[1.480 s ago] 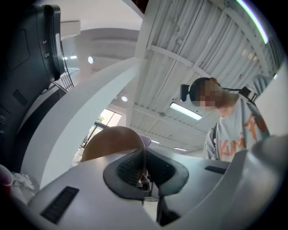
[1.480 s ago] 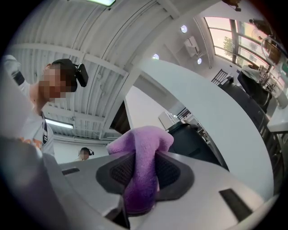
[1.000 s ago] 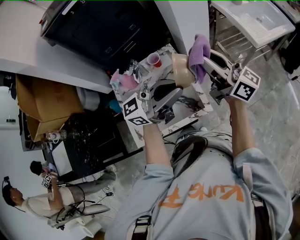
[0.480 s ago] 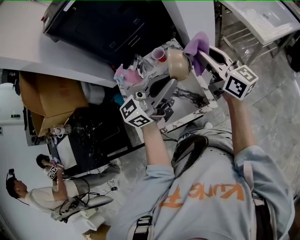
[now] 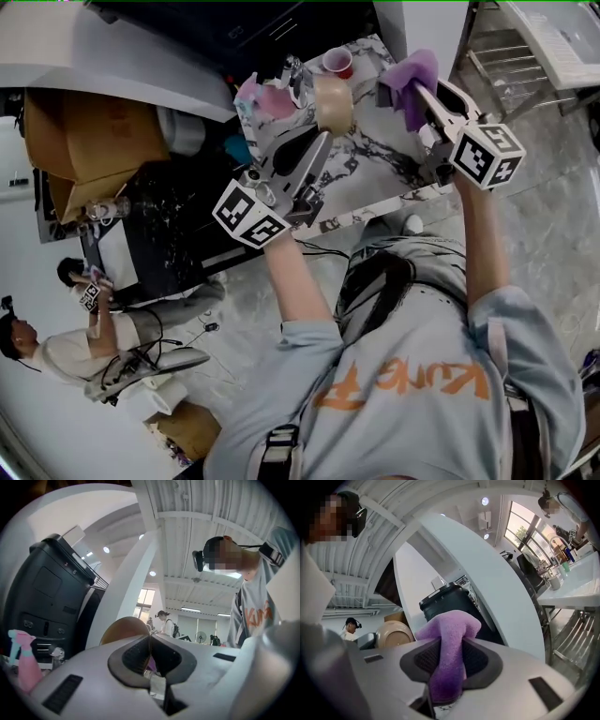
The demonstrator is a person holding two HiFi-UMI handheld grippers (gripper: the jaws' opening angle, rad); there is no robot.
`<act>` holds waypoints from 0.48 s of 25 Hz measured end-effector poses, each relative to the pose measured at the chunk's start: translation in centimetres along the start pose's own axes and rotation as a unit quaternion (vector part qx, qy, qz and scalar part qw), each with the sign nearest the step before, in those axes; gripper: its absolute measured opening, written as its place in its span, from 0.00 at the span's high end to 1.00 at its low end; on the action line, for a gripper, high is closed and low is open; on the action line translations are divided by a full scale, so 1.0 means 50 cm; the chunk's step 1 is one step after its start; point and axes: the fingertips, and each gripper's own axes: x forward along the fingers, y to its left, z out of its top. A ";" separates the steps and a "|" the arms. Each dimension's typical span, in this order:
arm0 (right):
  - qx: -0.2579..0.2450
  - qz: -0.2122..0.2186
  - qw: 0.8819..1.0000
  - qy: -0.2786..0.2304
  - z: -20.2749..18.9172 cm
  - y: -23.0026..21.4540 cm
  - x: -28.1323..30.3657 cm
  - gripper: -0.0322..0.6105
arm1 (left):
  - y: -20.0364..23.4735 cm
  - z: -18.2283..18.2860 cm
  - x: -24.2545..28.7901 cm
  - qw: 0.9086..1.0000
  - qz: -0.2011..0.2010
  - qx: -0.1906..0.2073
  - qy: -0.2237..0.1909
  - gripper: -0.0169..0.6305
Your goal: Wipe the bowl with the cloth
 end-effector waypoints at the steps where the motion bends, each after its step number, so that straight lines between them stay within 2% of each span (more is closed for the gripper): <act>1: 0.002 0.002 1.000 0.004 -0.010 0.006 0.007 0.74 | 0.010 -0.004 -0.015 1.000 0.013 0.003 0.008 0.92; 6: 0.009 0.013 0.999 0.034 -0.060 0.039 0.049 0.74 | 0.057 -0.041 -0.090 0.994 0.080 0.010 0.071 0.92; 12: 0.023 0.028 0.997 0.063 -0.121 0.079 0.101 0.74 | 0.085 -0.120 -0.161 0.973 0.127 0.026 0.189 0.92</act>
